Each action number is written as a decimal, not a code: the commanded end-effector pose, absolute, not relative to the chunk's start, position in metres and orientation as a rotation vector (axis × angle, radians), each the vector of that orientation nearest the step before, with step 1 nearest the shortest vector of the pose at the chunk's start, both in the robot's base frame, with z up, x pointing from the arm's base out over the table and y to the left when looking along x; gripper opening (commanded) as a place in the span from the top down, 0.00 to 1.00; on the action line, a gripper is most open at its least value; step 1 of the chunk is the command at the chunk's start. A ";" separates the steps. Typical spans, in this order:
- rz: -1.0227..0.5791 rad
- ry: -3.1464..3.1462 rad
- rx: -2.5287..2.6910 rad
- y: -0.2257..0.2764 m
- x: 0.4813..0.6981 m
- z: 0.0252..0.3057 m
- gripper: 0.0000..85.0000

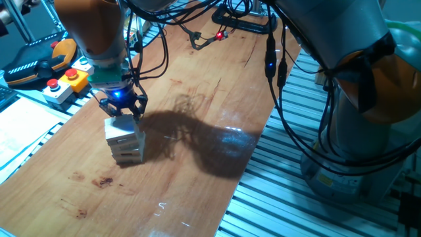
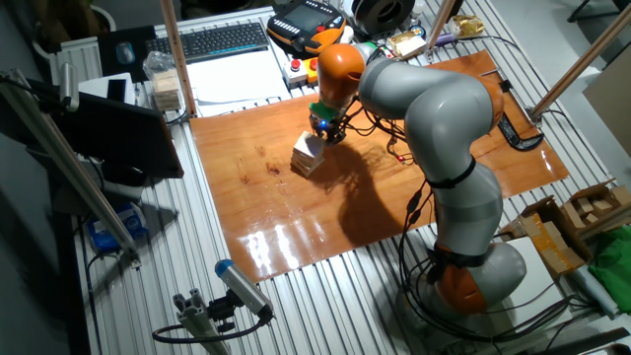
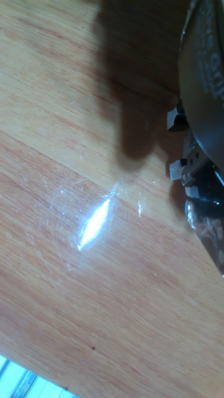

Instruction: Play Jenga

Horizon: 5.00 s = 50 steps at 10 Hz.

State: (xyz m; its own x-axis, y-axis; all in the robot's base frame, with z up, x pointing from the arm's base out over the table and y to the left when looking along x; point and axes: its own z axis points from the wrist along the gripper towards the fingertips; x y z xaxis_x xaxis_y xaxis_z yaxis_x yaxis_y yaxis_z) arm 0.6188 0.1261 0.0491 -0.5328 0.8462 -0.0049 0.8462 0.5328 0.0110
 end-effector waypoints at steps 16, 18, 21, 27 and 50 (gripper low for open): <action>0.016 2.743 1.506 0.116 0.620 0.048 0.99; 0.014 2.742 1.506 0.115 0.620 0.048 0.99; 0.013 2.738 1.509 0.115 0.620 0.048 0.99; 0.010 2.735 1.510 0.114 0.621 0.047 0.99; -0.004 2.750 1.376 0.077 0.622 0.044 0.99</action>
State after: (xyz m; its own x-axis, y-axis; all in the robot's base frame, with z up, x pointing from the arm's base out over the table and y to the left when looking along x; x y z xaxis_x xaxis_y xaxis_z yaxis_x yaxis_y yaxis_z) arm 0.6216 0.0770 0.0438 -0.5973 0.7997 -0.0607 0.7998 0.5996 0.0278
